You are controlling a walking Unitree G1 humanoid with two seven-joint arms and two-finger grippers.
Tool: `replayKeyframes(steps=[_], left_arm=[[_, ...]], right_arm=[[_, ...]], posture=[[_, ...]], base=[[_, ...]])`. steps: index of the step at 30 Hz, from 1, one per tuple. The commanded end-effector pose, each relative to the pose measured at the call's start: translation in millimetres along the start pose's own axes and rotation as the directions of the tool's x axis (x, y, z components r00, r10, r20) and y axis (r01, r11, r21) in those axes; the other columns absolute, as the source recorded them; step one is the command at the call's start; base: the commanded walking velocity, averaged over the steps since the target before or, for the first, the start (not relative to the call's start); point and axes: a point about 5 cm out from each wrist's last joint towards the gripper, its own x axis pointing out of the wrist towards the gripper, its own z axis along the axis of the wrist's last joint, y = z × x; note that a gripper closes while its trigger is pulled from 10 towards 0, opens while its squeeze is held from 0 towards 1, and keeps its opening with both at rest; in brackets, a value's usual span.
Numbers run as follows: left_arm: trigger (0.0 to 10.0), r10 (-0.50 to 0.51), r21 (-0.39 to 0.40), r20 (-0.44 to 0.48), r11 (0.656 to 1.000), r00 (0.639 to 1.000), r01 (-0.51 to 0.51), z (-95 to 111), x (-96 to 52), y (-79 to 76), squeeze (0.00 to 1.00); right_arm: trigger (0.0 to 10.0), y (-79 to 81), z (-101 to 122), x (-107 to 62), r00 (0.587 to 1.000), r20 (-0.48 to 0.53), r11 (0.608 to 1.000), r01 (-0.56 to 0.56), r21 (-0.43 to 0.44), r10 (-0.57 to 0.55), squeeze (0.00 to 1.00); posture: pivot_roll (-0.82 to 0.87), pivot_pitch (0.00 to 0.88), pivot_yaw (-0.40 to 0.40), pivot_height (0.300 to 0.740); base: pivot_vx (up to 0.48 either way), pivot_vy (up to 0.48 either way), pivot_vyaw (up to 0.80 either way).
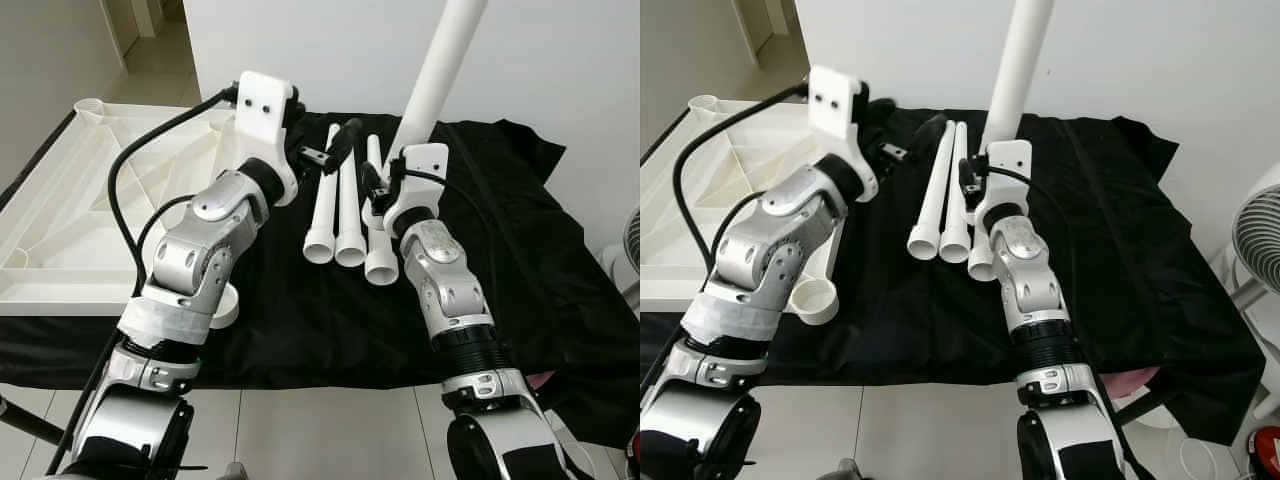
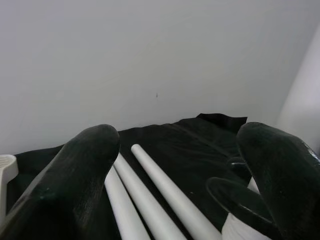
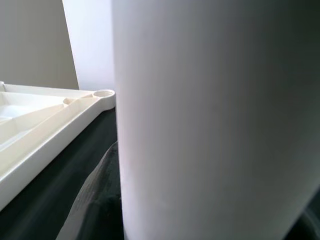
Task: Building children table
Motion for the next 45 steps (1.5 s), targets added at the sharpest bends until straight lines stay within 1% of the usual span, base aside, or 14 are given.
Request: replayKeyframes(steps=[1, 7, 12, 18, 24, 25, 29, 30, 33, 34, 35, 36, 38, 45], left_arm=[[10.0, -0.009, 0.022, -0.022, 1.000, 1.000, 0.010, -9, -6.3, 4.9, 0.00], [10.0, 0.027, 0.105, -0.088, 0.994, 0.996, -0.018, -28, -23.9, 17.8, 0.00], [10.0, -0.033, 0.126, -0.135, 0.991, 0.990, 0.050, -39, -34.5, 19.9, 0.00], [10.0, -0.030, 0.247, -0.241, 0.965, 0.970, 0.091, -57, -57.8, 35.3, 0.00], [10.0, -0.043, 0.229, -0.305, 0.966, 0.951, 0.117, -65, -74.2, 47.0, 0.00], [10.0, -0.047, 0.224, -0.318, 0.967, 0.947, 0.123, -67, -78.6, 50.3, 1.00], [10.0, -0.056, 0.235, -0.379, 0.960, 0.924, 0.155, -74, -91.3, 58.7, 1.00], [10.0, -0.068, 0.236, -0.411, 0.955, 0.909, 0.178, -77, -98.2, 62.2, 0.00], [10.0, -0.100, 0.204, -0.455, 0.956, 0.885, 0.213, -82, -108.4, 65.4, 0.00], [10.0, -0.155, 0.164, -0.508, 0.948, 0.848, 0.271, -87, -121.5, 67.6, 0.00], [10.0, -0.155, 0.164, -0.508, 0.948, 0.848, 0.271, -87, -121.5, 67.6, 0.00], [10.0, -0.213, 0.097, -0.561, 0.943, 0.800, 0.319, -92, -134.3, 68.0, 0.00], [10.0, -0.213, 0.097, -0.561, 0.943, 0.800, 0.319, -92, -134.3, 68.0, 0.00], [10.0, -0.282, 0.006, -0.638, 0.929, 0.717, 0.370, -101, -158.4, 69.4, 0.00]], right_arm=[[10.0, -4.6, 3, -3.3, 1.000, 0.028, 1.000, 0.008, 0.004, -0.008, 0.00], [10.0, -12.7, -3, -11.1, 0.999, 0.033, 1.000, 0.014, -0.021, -0.014, 0.00], [10.0, -15.5, -4, -14.7, 0.999, 0.035, 1.000, 0.013, -0.024, -0.012, 0.00], [10.0, -18.0, -4, -17.0, 0.999, 0.038, 0.999, 0.005, -0.039, -0.004, 0.00], [10.0, -19.3, -7, -18.9, 1.000, 0.026, 0.999, 0.011, -0.044, -0.009, 0.00], [10.0, -19.2, -8, -19.4, 1.000, 0.024, 0.999, 0.010, -0.043, -0.009, 0.00], [10.0, -18.5, -8, -20.0, 1.000, 0.023, 0.999, 0.006, -0.045, -0.005, 0.00], [10.0, -18.1, -8, -20.2, 1.000, 0.022, 0.999, 0.003, -0.046, -0.002, 0.00], [10.0, -18.2, -8, -20.4, 1.000, 0.022, 0.999, 0.000, -0.049, 0.001, 0.00], [10.0, -19.0, -8, -20.4, 1.000, 0.022, 0.999, 0.000, -0.054, 0.002, 0.00], [10.0, -19.0, -8, -20.4, 1.000, 0.022, 0.999, 0.000, -0.054, 0.002, 0.00], [10.0, -20.0, -8, -20.3, 1.000, 0.021, 0.998, 0.001, -0.058, 0.000, 0.00], [10.0, -20.0, -8, -20.3, 1.000, 0.021, 0.998, 0.001, -0.058, 0.000, 0.00], [10.0, -20.6, -9, -21.0, 1.000, 0.021, 0.998, 0.004, -0.065, -0.003, 0.00]], posture=[[0.04, 0.000, -0.024, 0.740], [0.03, 0.000, -0.033, 0.740], [0.03, 0.000, -0.037, 0.740], [0.03, 0.000, -0.037, 0.740], [0.03, 0.000, -0.032, 0.740], [0.03, 0.000, -0.033, 0.740], [0.03, 0.000, -0.033, 0.740], [0.03, 0.000, -0.031, 0.740], [0.03, 0.000, -0.031, 0.740], [0.03, 0.000, -0.026, 0.740], [0.03, 0.000, -0.026, 0.740], [0.04, 0.000, -0.023, 0.740], [0.04, 0.000, -0.023, 0.740], [0.03, 0.007, -0.016, 0.740]], base=[[0.000, 0.000, 0.00], [0.000, 0.000, 0.00], [0.000, 0.000, 0.00], [0.000, 0.000, 0.00], [0.000, 0.000, 0.00], [0.000, 0.000, 0.00], [0.000, 0.000, 0.00], [0.000, 0.000, 0.00], [0.000, 0.000, 0.00], [0.000, 0.000, 0.00], [0.000, 0.000, 0.00], [0.000, 0.000, 0.00], [0.000, 0.000, 0.00], [0.000, 0.000, 0.00]])
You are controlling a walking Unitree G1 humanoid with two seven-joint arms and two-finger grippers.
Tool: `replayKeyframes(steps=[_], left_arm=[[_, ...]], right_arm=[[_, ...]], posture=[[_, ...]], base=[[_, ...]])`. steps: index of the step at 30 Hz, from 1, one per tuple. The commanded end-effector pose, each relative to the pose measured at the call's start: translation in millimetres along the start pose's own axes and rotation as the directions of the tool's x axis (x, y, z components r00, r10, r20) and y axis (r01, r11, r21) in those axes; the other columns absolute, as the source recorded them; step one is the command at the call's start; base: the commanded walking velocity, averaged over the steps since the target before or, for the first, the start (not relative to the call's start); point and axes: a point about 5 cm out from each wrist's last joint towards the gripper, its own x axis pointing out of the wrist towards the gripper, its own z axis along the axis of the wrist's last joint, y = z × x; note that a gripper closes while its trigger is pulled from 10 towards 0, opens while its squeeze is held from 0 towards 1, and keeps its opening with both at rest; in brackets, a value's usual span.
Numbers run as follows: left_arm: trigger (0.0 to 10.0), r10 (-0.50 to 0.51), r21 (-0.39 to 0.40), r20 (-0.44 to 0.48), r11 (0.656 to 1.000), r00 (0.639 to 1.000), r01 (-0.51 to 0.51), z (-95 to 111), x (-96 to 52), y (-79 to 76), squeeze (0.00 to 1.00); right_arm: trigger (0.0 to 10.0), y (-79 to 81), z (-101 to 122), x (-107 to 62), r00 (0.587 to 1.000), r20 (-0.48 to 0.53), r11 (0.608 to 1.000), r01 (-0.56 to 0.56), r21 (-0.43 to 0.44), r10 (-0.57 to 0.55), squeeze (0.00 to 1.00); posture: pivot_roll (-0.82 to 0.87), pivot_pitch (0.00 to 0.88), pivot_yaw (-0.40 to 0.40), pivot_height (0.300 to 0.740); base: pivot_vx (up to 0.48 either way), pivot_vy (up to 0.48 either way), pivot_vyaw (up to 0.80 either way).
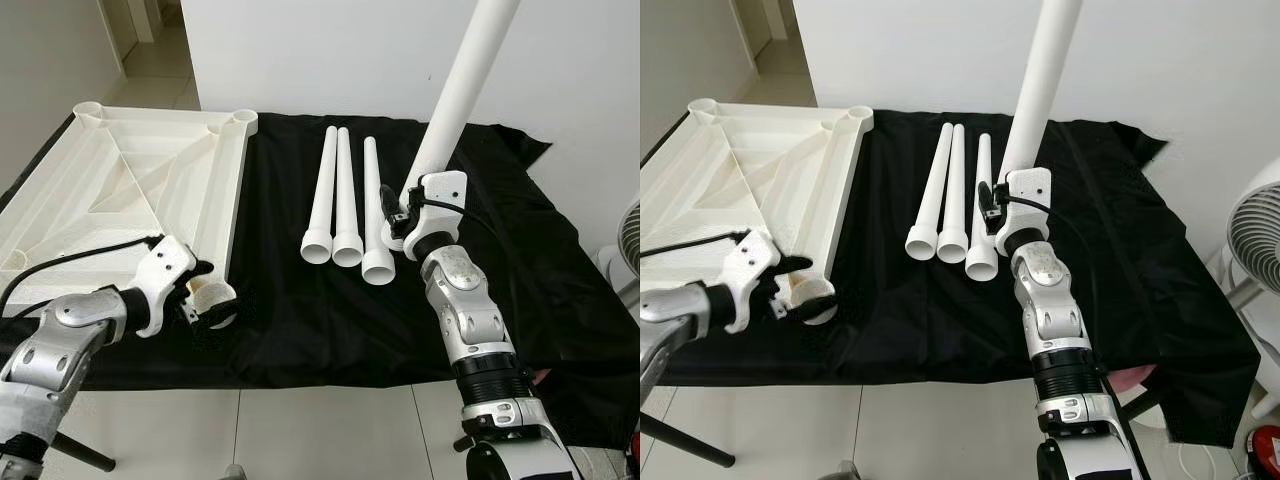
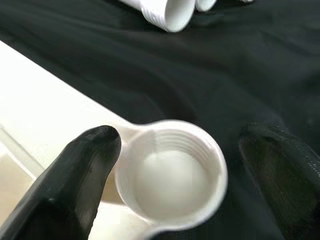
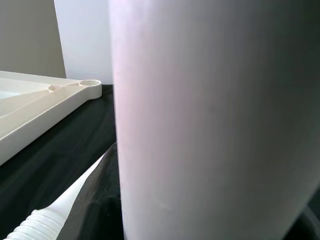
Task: Building children table
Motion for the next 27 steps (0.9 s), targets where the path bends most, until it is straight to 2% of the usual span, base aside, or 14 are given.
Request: replayKeyframes(steps=[1, 4, 6, 7, 8, 17, 22, 25, 26, 27], left_arm=[[10.0, -0.029, -0.016, -0.044, 0.999, 0.999, 0.028, -7, -7.7, 0.5, 0.00], [10.0, -0.023, -0.024, -0.058, 0.999, 0.998, 0.022, -9, -12.0, 2.6, 0.00], [10.0, -0.001, -0.052, -0.075, 0.999, 0.997, -0.003, -14, -25.9, 9.8, 0.00], [10.0, -0.001, -0.052, -0.075, 0.999, 0.997, -0.003, -14, -25.9, 9.8, 0.00], [10.0, 0.019, -0.064, -0.083, 0.998, 0.996, -0.024, -17, -32.6, 13.3, 0.00], [10.0, 0.027, -0.093, -0.124, 0.995, 0.992, -0.038, -29, -43.4, 14.7, 0.00], [10.0, 0.016, -0.086, -0.141, 0.996, 0.990, -0.028, -32, -39.6, 12.5, 0.00], [10.0, 0.000, -0.063, -0.141, 0.998, 0.990, -0.009, -34, -27.4, 7.7, 0.00], [10.0, 0.000, -0.063, -0.141, 0.998, 0.990, -0.009, -34, -27.4, 7.7, 0.00], [10.0, 0.000, -0.042, -0.125, 0.999, 0.992, -0.005, -31, -19.1, 6.3, 0.00]], right_arm=[[10.0, -0.9, 4, -1.2, 1.000, 0.023, 1.000, 0.001, -0.006, -0.001, 0.00], [10.0, -1.0, 4, -1.4, 1.000, 0.023, 1.000, 0.002, -0.007, -0.002, 0.00], [10.0, -1.1, 3, -2.0, 1.000, 0.021, 1.000, 0.000, -0.010, 0.000, 0.00], [10.0, -1.1, 3, -2.0, 1.000, 0.021, 1.000, 0.000, -0.010, 0.000, 0.00], [10.0, -1.0, 3, -2.0, 1.000, 0.019, 1.000, -0.002, -0.012, 0.002, 0.00], [10.0, 0.7, 3, -0.5, 1.000, 0.018, 1.000, -0.015, -0.021, 0.016, 0.00], [10.0, 0.6, 3, -0.2, 1.000, 0.017, 1.000, -0.018, -0.024, 0.019, 0.00], [10.0, 0.4, 3, 0.2, 1.000, 0.017, 0.999, -0.019, -0.027, 0.020, 0.00], [10.0, 0.4, 3, 0.2, 1.000, 0.017, 0.999, -0.019, -0.027, 0.020, 0.00], [10.0, 0.1, 4, 0.5, 1.000, 0.017, 0.999, -0.018, -0.029, 0.019, 0.00]], posture=[[0.03, 0.012, -0.015, 0.740], [0.03, 0.012, -0.015, 0.740], [0.04, 0.016, -0.015, 0.740], [0.04, 0.016, -0.015, 0.740], [0.04, 0.018, -0.018, 0.740], [0.04, 0.021, -0.026, 0.740], [0.04, 0.022, -0.028, 0.740], [0.03, 0.021, -0.028, 0.740], [0.03, 0.021, -0.028, 0.740], [0.03, 0.021, -0.029, 0.740]], base=[[0.000, 0.000, 0.00], [0.000, 0.000, 0.00], [0.000, 0.000, 0.00], [0.000, 0.000, 0.00], [0.000, 0.000, 0.00], [0.000, 0.000, 0.00], [0.000, 0.000, 0.00], [0.000, 0.000, 0.00], [0.000, 0.000, 0.00], [0.000, 0.000, 0.00]])
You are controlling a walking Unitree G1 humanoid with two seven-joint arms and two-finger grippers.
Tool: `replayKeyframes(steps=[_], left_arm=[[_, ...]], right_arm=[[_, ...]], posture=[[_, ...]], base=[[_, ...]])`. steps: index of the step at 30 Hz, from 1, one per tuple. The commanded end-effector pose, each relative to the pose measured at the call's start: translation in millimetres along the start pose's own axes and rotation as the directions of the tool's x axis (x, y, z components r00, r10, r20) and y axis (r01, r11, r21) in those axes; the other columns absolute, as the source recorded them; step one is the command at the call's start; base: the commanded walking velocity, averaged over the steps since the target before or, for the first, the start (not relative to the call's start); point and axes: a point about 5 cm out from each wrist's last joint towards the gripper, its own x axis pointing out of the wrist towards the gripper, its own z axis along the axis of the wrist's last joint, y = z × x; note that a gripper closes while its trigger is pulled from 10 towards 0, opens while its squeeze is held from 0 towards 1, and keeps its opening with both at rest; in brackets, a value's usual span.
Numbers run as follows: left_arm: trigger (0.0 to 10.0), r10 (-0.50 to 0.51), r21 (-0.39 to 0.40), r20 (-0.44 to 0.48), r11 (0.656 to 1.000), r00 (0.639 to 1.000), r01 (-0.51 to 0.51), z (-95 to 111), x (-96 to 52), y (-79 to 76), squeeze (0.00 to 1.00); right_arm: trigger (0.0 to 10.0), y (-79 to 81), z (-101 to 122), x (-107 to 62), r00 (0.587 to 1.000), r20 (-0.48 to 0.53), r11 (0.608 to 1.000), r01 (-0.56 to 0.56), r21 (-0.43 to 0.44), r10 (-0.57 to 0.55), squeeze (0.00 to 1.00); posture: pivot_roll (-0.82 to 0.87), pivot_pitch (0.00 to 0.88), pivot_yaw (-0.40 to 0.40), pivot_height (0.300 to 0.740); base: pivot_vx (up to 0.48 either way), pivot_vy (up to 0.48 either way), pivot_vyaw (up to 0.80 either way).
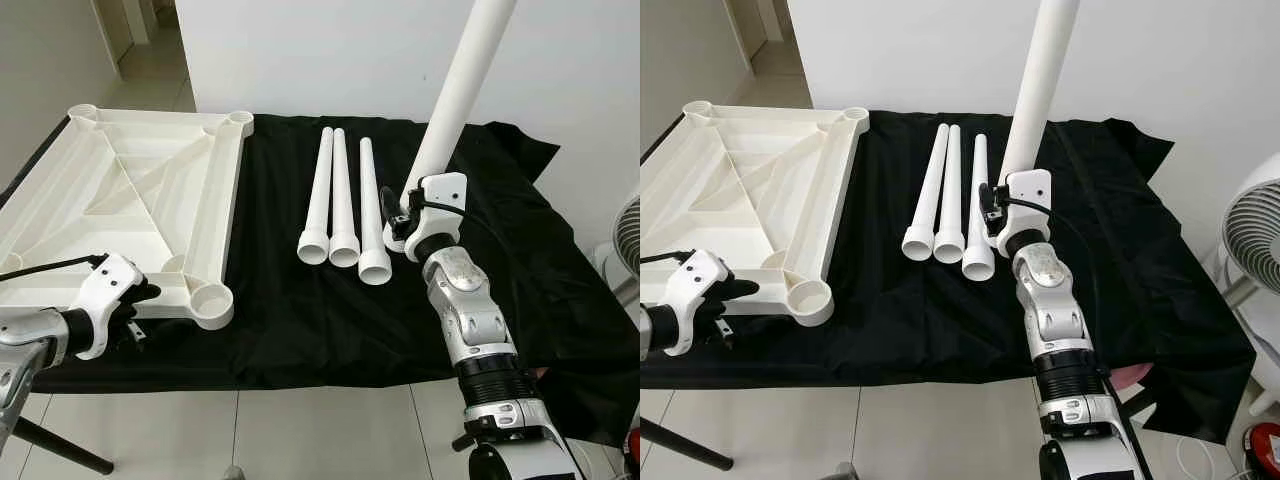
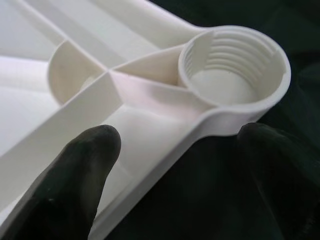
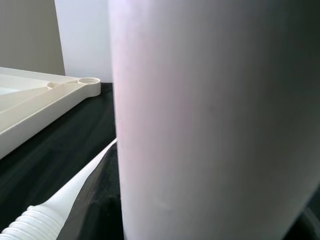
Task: Building children table
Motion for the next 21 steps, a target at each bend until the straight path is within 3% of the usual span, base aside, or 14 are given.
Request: replayKeyframes(steps=[1, 3, 5, 9, 21], left_arm=[[10.0, -0.050, 0.031, 0.011, 0.998, 0.999, 0.050, 4, 16.0, -8.2, 0.00], [10.0, -0.050, 0.031, 0.011, 0.998, 0.999, 0.050, 4, 16.0, -8.2, 0.00], [10.0, -0.078, 0.046, 0.057, 0.996, 0.995, 0.075, 15, 28.8, -12.3, 0.00], [10.0, -0.104, 0.061, 0.081, 0.993, 0.991, 0.099, 22, 39.0, -17.0, 0.00], [10.0, -0.253, 0.086, 0.153, 0.966, 0.955, 0.243, 39, 84.4, -51.5, 0.00]], right_arm=[[10.0, 1.6, 5, 2.0, 1.000, 0.022, 1.000, -0.010, -0.013, 0.011, 0.00], [10.0, 1.6, 5, 2.0, 1.000, 0.022, 1.000, -0.010, -0.013, 0.011, 0.00], [10.0, 2.1, 5, 2.1, 1.000, 0.020, 1.000, -0.010, -0.014, 0.011, 0.00], [10.0, 2.9, 4, 2.3, 1.000, 0.019, 1.000, -0.012, -0.015, 0.012, 0.00], [10.0, 3.1, 4, 3.7, 1.000, 0.015, 1.000, -0.005, -0.010, 0.005, 0.00]], posture=[[0.03, 0.021, -0.030, 0.740], [0.03, 0.021, -0.030, 0.740], [0.02, 0.020, -0.028, 0.740], [0.02, 0.020, -0.027, 0.740], [0.00, 0.022, -0.023, 0.740]], base=[[0.000, 0.000, 0.00], [0.000, 0.000, 0.00], [0.000, 0.000, 0.00], [0.000, 0.000, 0.00], [0.000, 0.000, 0.00]])
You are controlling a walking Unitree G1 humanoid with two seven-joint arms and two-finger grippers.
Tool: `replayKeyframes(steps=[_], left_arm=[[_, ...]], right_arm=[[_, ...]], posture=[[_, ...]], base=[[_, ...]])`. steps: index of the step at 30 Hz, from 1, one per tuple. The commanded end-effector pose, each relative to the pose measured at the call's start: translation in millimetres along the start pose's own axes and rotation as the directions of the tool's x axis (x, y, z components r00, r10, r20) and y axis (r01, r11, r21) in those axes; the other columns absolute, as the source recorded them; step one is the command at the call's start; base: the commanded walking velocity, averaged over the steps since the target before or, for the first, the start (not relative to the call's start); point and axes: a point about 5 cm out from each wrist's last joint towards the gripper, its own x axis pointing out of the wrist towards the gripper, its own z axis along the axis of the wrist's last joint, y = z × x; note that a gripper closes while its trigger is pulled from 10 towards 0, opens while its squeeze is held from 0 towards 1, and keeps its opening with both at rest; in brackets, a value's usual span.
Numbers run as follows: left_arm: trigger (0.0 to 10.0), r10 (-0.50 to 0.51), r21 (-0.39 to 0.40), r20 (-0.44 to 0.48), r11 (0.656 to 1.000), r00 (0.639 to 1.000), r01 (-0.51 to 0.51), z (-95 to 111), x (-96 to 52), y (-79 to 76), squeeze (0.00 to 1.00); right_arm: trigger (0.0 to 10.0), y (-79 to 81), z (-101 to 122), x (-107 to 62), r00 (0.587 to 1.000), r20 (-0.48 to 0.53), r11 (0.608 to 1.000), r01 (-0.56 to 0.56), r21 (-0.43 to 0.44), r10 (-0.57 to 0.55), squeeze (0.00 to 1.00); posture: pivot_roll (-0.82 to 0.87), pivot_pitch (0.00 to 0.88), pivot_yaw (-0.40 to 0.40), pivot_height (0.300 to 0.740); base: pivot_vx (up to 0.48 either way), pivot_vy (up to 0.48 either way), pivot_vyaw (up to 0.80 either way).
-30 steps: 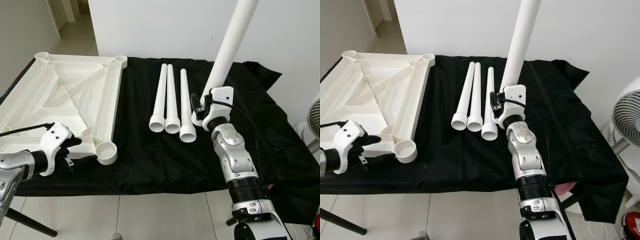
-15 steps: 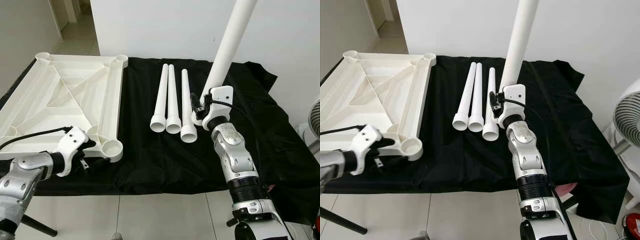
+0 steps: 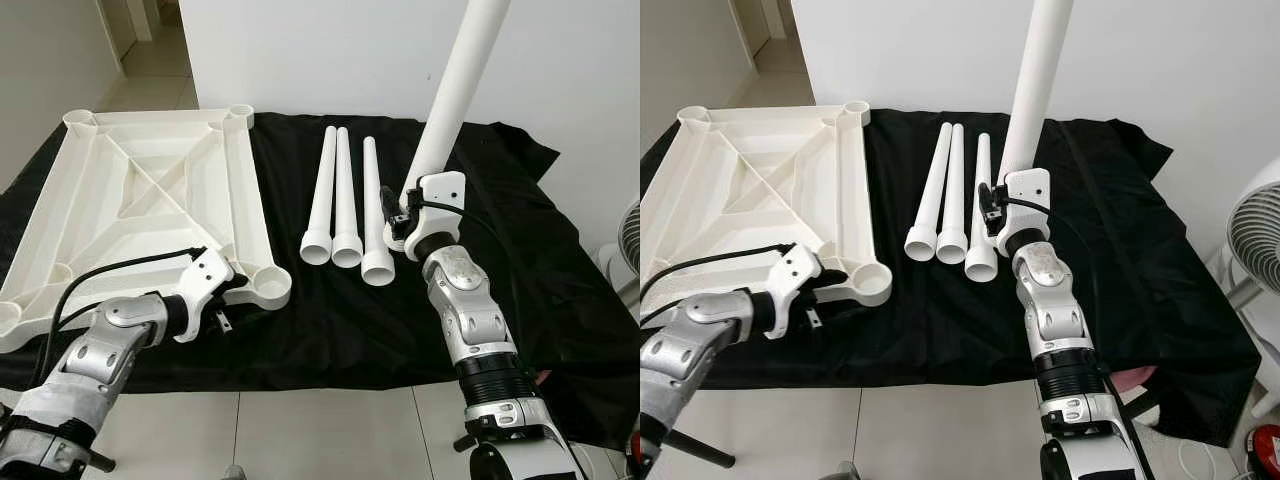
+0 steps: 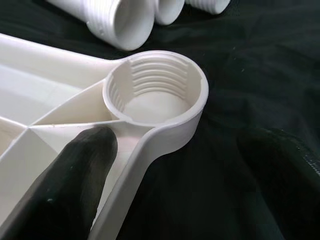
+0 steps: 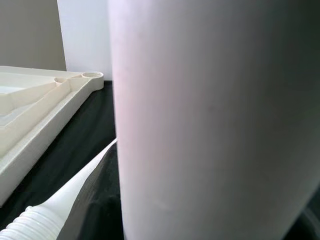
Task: Building children table
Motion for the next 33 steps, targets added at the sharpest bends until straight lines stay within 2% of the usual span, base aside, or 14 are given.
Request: replayKeyframes(steps=[1, 3, 4, 8, 10, 16, 20, 22, 26, 29, 33], left_arm=[[10.0, -0.077, 0.007, 0.006, 0.997, 0.997, 0.076, -1, 21.1, -15.3, 0.00], [10.0, -0.080, 0.007, 0.014, 0.997, 0.997, 0.080, -1, 25.5, -17.6, 0.00], [10.0, -0.079, 0.002, 0.035, 0.997, 0.996, 0.079, 2, 34.2, -20.8, 0.00], [10.0, -0.077, 0.001, 0.051, 0.997, 0.996, 0.077, 5, 39.4, -22.6, 0.00], [10.0, -0.079, 0.006, 0.087, 0.997, 0.993, 0.079, 12, 50.7, -27.0, 0.00], [10.0, -0.046, 0.030, 0.125, 0.999, 0.991, 0.042, 22, 59.2, -26.3, 0.00], [10.0, -0.005, 0.042, 0.133, 0.999, 0.991, -0.001, 26, 59.0, -22.8, 0.00], [10.0, 0.056, 0.011, 0.165, 0.998, 0.985, -0.059, 34, 51.8, -16.5, 0.00], [10.0, 0.100, -0.013, 0.182, 0.995, 0.978, -0.099, 40, 44.9, -12.8, 0.00], [10.0, 0.122, -0.004, 0.208, 0.992, 0.970, -0.124, 44, 40.6, -11.3, 0.00], [10.0, 0.186, 0.005, 0.245, 0.981, 0.952, -0.193, 50, 27.2, -8.6, 0.00]], right_arm=[[10.0, 1.7, 4, 3.3, 1.000, 0.018, 1.000, 0.000, 0.005, 0.000, 0.00], [10.0, 1.8, 4, 3.3, 1.000, 0.018, 1.000, -0.001, 0.006, 0.001, 0.00], [10.0, 2.1, 4, 3.4, 1.000, 0.017, 1.000, -0.002, 0.011, 0.002, 0.00], [10.0, 2.1, 4, 3.4, 1.000, 0.016, 1.000, -0.001, 0.014, 0.001, 0.00], [10.0, 2.1, 3, 3.8, 1.000, 0.018, 1.000, 0.000, 0.018, 0.000, 0.00], [10.0, 4.5, 3, 4.8, 1.000, 0.022, 1.000, -0.015, 0.027, 0.015, 0.00], [10.0, 7.0, 1, 4.0, 0.999, 0.012, 0.998, -0.048, 0.050, 0.047, 0.00], [10.0, 12.2, -4, 0.3, 0.996, 0.002, 0.994, -0.093, 0.058, 0.093, 0.00], [10.0, 16.1, -8, -2.9, 0.993, -0.001, 0.992, -0.117, 0.049, 0.117, 0.00], [10.0, 18.0, -9, -3.7, 0.992, 0.002, 0.991, -0.129, 0.039, 0.129, 0.00], [10.0, 26.0, -10, -3.9, 0.984, 0.007, 0.984, -0.178, 0.031, 0.177, 0.00]], posture=[[-0.01, 0.021, -0.025, 0.740], [-0.01, 0.021, -0.025, 0.740], [-0.02, 0.019, -0.026, 0.740], [-0.02, 0.018, -0.030, 0.740], [-0.02, 0.014, -0.034, 0.740], [-0.01, 0.014, -0.035, 0.740], [0.00, 0.017, -0.031, 0.740], [0.00, 0.019, -0.026, 0.740], [0.01, 0.023, -0.028, 0.740], [0.01, 0.022, -0.028, 0.740], [0.02, 0.019, -0.033, 0.740]], base=[[0.000, 0.000, 0.00], [0.000, 0.000, 0.00], [0.000, 0.000, 0.00], [0.000, 0.000, 0.00], [0.000, 0.000, 0.00], [0.000, 0.000, 0.00], [0.000, 0.000, 0.00], [0.000, 0.000, 0.00], [0.000, 0.000, 0.00], [0.000, 0.000, 0.00], [0.000, 0.000, 0.00]])
